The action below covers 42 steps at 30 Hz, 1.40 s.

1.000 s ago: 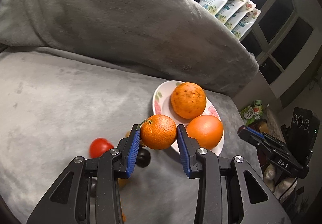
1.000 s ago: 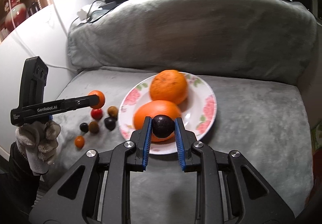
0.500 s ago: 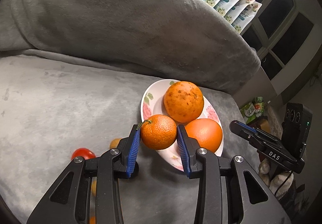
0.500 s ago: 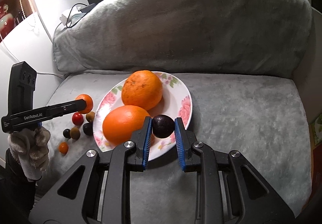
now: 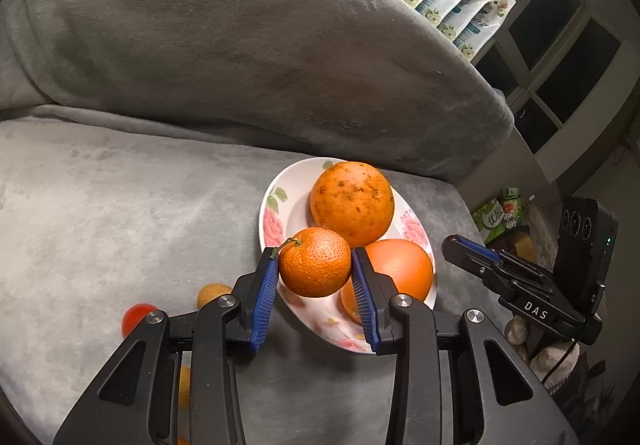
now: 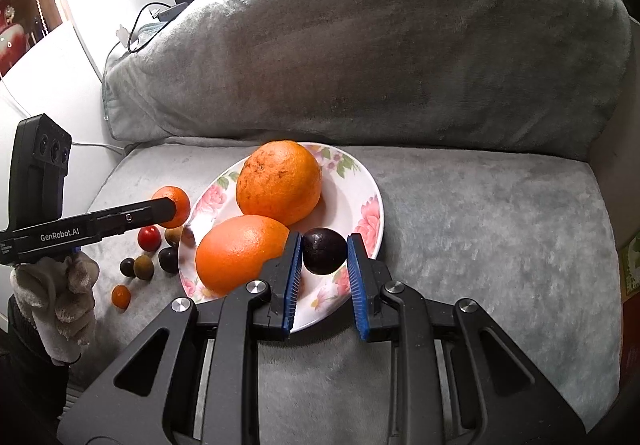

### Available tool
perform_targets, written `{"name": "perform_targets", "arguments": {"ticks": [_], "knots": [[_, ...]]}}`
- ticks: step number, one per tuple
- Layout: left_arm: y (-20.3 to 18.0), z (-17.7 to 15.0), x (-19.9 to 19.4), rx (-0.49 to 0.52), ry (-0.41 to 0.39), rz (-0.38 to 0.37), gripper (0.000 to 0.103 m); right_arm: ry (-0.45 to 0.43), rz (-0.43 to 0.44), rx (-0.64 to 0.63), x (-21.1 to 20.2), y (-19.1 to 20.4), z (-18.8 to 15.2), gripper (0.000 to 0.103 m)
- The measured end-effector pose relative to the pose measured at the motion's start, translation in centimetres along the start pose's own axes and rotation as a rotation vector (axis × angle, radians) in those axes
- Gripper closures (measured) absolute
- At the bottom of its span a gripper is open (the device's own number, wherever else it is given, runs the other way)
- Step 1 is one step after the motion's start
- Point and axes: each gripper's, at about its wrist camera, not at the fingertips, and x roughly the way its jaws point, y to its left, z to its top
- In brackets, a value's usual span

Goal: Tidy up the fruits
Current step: 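Lower the tangerine and plum onto the plate and open both tools, then withdraw both tools from the plate toward the remaining small fruits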

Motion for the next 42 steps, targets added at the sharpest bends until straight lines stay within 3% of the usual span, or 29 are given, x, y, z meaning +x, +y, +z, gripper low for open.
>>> {"name": "perform_targets", "arguments": {"ticks": [4, 6, 8, 10, 14, 16, 24, 42], "knots": [[-0.3, 0.1, -0.1, 0.014, -0.003, -0.007, 0.065, -0.004, 0.004, -0.007, -0.2, 0.2, 0.2, 0.079], [-0.4, 0.1, -0.3, 0.017, -0.011, -0.013, 0.057, -0.006, 0.007, -0.009, -0.3, 0.4, 0.2, 0.078], [-0.6, 0.1, -0.6, 0.023, -0.021, -0.022, 0.055, -0.013, 0.007, -0.010, -0.5, 0.5, 0.3, 0.063], [-0.8, 0.2, -0.8, 0.033, -0.027, -0.019, 0.050, -0.026, 0.005, -0.011, -0.7, 0.7, 0.3, 0.036], [-0.9, 0.3, -1.3, 0.040, -0.043, -0.018, 0.039, -0.046, 0.005, -0.028, -1.2, 1.2, 0.4, 0.027], [-1.0, 0.3, -1.6, 0.043, -0.051, -0.020, 0.032, -0.055, -0.005, -0.035, -1.4, 1.4, 0.5, 0.015], [-1.0, 0.4, -2.7, 0.061, -0.073, 0.017, 0.031, -0.069, -0.031, -0.055, -2.1, 2.2, 0.5, 0.013], [3.2, -0.3, -7.4, 0.013, -0.130, 0.110, 0.031, -0.076, 0.054, -0.171, -3.3, 7.8, -0.7, 0.013]]}}
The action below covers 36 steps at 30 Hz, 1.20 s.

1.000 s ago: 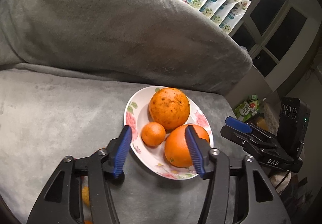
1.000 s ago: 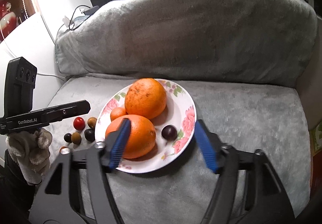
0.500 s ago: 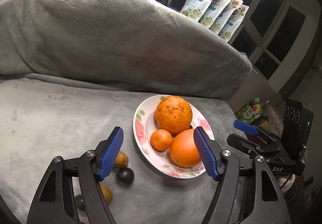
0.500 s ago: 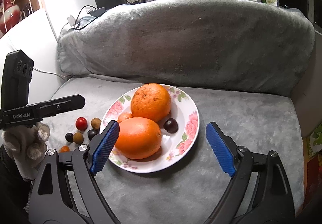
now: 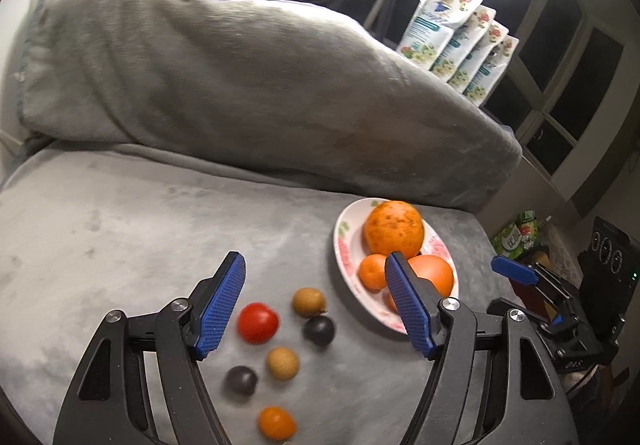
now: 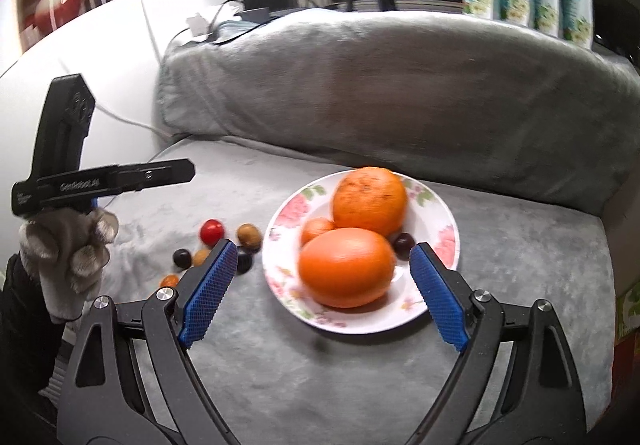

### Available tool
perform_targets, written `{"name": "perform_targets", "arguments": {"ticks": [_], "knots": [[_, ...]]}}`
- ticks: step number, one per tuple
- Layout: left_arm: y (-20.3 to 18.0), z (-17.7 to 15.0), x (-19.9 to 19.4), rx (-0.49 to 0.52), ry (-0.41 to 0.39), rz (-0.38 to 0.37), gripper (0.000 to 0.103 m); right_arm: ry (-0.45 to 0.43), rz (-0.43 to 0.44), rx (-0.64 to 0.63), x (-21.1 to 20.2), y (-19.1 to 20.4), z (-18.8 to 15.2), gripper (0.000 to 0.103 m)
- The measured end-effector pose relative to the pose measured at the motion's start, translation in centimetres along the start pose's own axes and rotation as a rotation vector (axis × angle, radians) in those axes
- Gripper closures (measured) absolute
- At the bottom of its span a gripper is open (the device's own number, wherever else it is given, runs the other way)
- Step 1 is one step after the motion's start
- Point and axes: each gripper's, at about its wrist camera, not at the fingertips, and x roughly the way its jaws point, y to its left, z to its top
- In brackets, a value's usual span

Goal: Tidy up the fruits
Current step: 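Withdraw both tools from the plate toward the remaining small fruits, then grasp the red tomato with the left tool while the right tool grasps a brown longan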

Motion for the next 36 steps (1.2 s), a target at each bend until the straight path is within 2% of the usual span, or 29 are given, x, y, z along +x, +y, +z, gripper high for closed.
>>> {"name": "perform_targets", "arguments": {"ticks": [12, 23, 25, 29, 34, 36], "knots": [[3.1, -1.2, -0.9, -0.048, 0.016, 0.038, 0.031, 0.038, 0.069, -0.102, 0.9, 4.8, -1.1, 0.013], [4.5, -2.3, -0.7, -0.083, 0.048, -0.007, 0.035, 0.081, 0.143, -0.138, 3.0, 8.6, -2.1, 0.013], [4.6, -2.4, -0.6, -0.088, 0.056, -0.021, 0.039, 0.099, 0.150, -0.146, 3.6, 9.1, -2.2, 0.020], [4.5, -2.7, -0.3, -0.083, 0.074, -0.034, 0.046, 0.132, 0.159, -0.132, 5.0, 9.7, -2.4, 0.026], [4.5, -2.9, 0.4, -0.078, 0.104, -0.054, 0.057, 0.170, 0.169, -0.108, 6.5, 10.2, -2.7, 0.043], [4.5, -3.0, 0.7, -0.078, 0.115, -0.062, 0.060, 0.184, 0.169, -0.109, 7.2, 10.5, -2.8, 0.047]]}}
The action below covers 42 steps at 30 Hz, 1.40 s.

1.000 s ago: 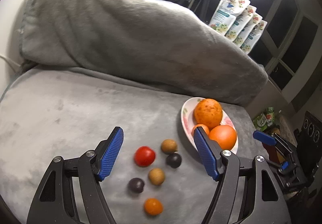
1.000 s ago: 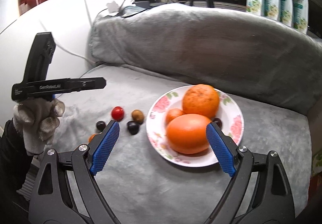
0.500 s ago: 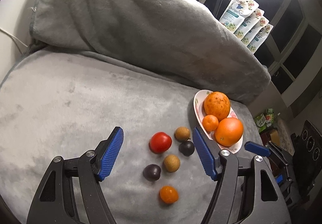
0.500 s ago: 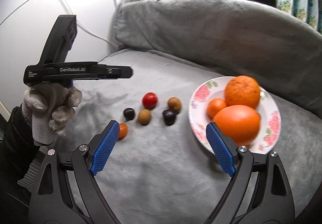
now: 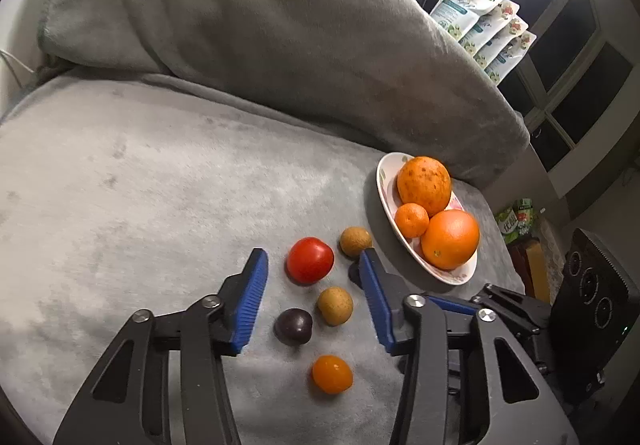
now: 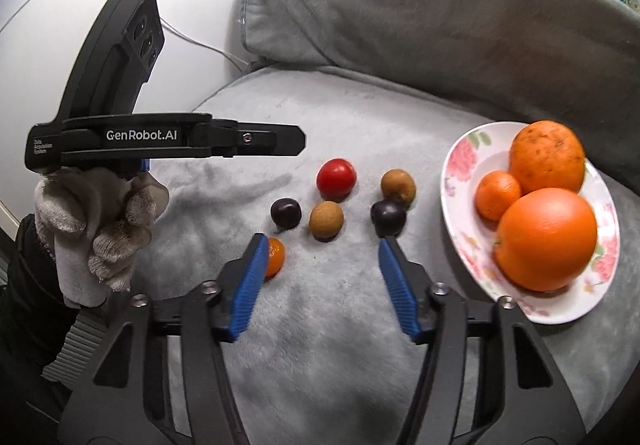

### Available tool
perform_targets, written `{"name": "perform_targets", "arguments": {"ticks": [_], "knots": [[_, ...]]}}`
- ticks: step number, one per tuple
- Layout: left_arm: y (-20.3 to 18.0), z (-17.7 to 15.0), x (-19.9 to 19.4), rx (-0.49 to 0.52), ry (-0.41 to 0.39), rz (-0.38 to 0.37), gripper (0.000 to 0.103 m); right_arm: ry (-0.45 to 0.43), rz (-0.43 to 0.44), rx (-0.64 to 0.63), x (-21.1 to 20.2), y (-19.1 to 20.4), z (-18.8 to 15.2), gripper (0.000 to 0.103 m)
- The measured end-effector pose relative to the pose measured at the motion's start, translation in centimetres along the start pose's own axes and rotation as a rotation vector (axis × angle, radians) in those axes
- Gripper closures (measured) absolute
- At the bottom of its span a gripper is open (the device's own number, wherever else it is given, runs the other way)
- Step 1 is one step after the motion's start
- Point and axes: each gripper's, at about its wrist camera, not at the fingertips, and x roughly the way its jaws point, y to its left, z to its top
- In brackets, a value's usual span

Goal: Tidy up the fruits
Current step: 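Grasp the red tomato with the left tool while the right tool grasps a brown longan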

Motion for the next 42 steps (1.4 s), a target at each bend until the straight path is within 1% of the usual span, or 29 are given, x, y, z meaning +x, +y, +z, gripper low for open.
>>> {"name": "perform_targets", "arguments": {"ticks": [4, 10, 23, 26, 28, 31, 33, 39, 42], "knots": [[0.2, 0.0, 0.6, -0.001, 0.021, -0.013, 0.062, 0.022, -0.003, 0.004, 1.2, 0.2, 0.1, 0.053], [0.3, 0.0, 1.7, -0.002, 0.053, -0.020, 0.063, 0.041, 0.000, 0.008, 2.8, 0.4, 0.5, 0.057], [0.9, 0.4, 3.8, -0.051, 0.102, -0.058, 0.066, 0.062, -0.001, 0.034, 5.1, 0.3, 1.6, 0.062], [1.1, 0.3, 4.0, -0.058, 0.103, -0.059, 0.066, 0.068, -0.009, 0.047, 5.6, 0.2, 1.8, 0.064], [1.2, 0.3, 4.1, -0.066, 0.107, -0.062, 0.071, 0.071, -0.009, 0.055, 5.9, 0.0, 1.9, 0.066], [1.5, 0.3, 4.3, -0.074, 0.116, -0.062, 0.074, 0.070, -0.009, 0.058, 6.2, -0.2, 1.9, 0.067], [1.6, 0.2, 4.4, -0.078, 0.115, -0.064, 0.074, 0.074, -0.009, 0.060, 6.5, -0.3, 1.9, 0.068], [1.8, 0.2, 4.3, -0.090, 0.111, -0.070, 0.074, 0.081, -0.010, 0.059, 7.1, -0.4, 1.9, 0.076], [1.9, 0.2, 4.3, -0.095, 0.106, -0.070, 0.074, 0.073, -0.003, 0.057, 7.1, -0.4, 1.8, 0.076]]}}
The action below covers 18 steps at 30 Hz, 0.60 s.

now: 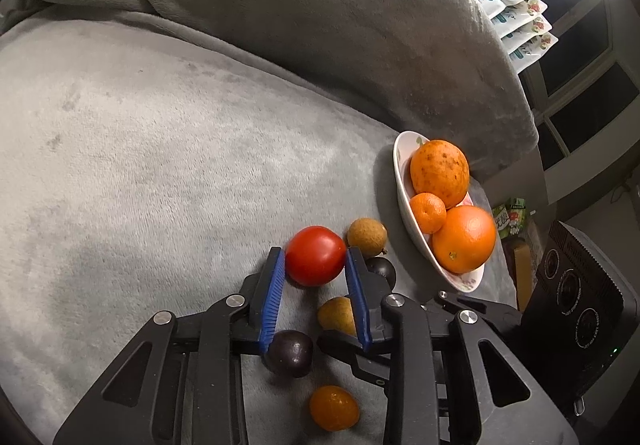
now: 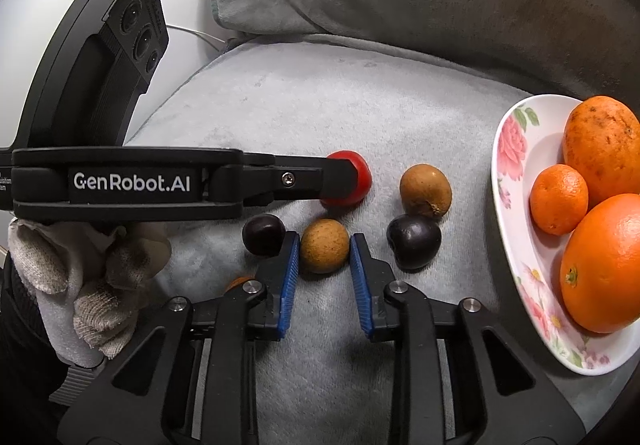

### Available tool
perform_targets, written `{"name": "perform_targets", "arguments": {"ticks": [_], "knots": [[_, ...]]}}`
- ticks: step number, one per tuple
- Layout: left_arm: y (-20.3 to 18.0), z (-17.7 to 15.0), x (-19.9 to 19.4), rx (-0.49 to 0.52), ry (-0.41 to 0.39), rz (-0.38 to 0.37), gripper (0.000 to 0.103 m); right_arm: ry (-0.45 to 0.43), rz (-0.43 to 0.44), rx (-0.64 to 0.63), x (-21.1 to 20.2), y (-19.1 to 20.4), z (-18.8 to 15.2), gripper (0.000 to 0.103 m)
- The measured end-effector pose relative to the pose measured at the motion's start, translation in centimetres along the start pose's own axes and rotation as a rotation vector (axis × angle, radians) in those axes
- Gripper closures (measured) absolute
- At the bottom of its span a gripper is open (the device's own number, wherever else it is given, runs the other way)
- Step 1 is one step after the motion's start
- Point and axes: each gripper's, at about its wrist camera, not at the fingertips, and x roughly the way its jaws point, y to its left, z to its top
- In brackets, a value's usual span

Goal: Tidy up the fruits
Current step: 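Grasp the red tomato with the left tool while the right tool grasps a brown longan, then carry the tomato with the left tool while the right tool carries the longan to the plate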

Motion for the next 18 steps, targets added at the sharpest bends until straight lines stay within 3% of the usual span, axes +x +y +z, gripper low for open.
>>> {"name": "perform_targets", "arguments": {"ticks": [18], "knots": [[-0.7, 0.0, -2.1, -0.012, -0.062, -0.002, 0.074, -0.068, 0.031, 0.021, -3.7, -0.5, -0.8, 0.076]]}}
